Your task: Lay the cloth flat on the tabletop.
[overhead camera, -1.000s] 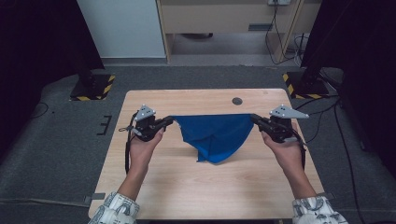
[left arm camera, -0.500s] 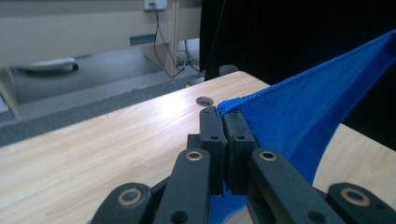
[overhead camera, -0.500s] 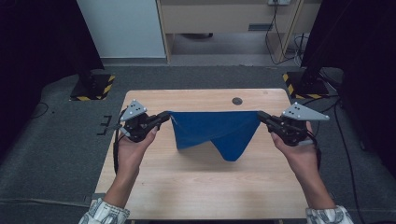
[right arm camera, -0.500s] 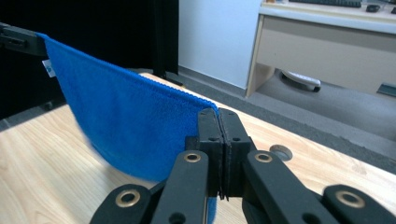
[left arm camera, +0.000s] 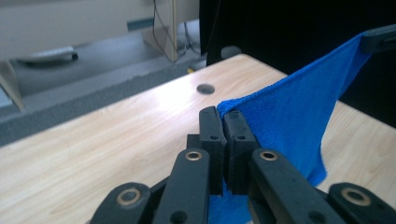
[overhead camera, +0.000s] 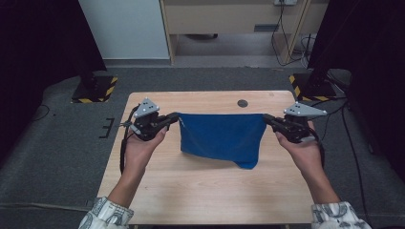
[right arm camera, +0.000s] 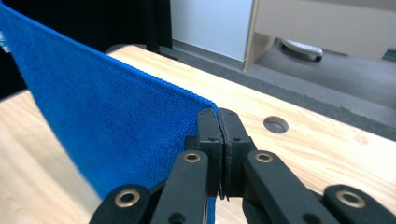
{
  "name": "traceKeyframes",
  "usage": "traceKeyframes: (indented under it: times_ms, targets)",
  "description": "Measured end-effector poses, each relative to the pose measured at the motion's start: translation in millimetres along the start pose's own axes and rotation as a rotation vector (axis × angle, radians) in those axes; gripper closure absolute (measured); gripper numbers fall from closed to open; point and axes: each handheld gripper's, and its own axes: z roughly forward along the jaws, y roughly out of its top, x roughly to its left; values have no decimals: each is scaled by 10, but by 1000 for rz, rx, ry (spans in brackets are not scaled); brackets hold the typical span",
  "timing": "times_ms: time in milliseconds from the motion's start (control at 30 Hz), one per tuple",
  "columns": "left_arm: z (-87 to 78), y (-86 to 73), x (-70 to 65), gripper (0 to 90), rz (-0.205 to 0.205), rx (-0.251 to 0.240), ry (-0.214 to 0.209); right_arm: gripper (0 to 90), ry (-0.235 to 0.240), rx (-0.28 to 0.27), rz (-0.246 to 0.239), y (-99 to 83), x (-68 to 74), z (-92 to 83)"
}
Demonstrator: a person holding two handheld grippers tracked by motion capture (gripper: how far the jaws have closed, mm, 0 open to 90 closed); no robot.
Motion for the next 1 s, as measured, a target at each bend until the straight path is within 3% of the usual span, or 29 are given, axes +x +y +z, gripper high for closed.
traceKeyframes:
  times_ms: [33, 233, 467, 633, 1000]
  targets:
    - [105, -40, 48, 873, -8, 17, 6, 889, -4, 14, 16, -55, -67, 118]
    - [330, -128, 157, 872, -37, 39, 18, 889, -22, 31, 49, -165, -192, 382]
    - [528, -189, 242, 870, -48, 55, 26, 890, -35, 55, 73, -255, -303, 588]
    - [740, -266, 310, 871, -63, 106, 50, 889, -48, 77, 90, -324, -379, 721]
    - [1024, -407, 432, 869, -90, 155, 81, 889, -67, 128, 87, -450, -471, 967]
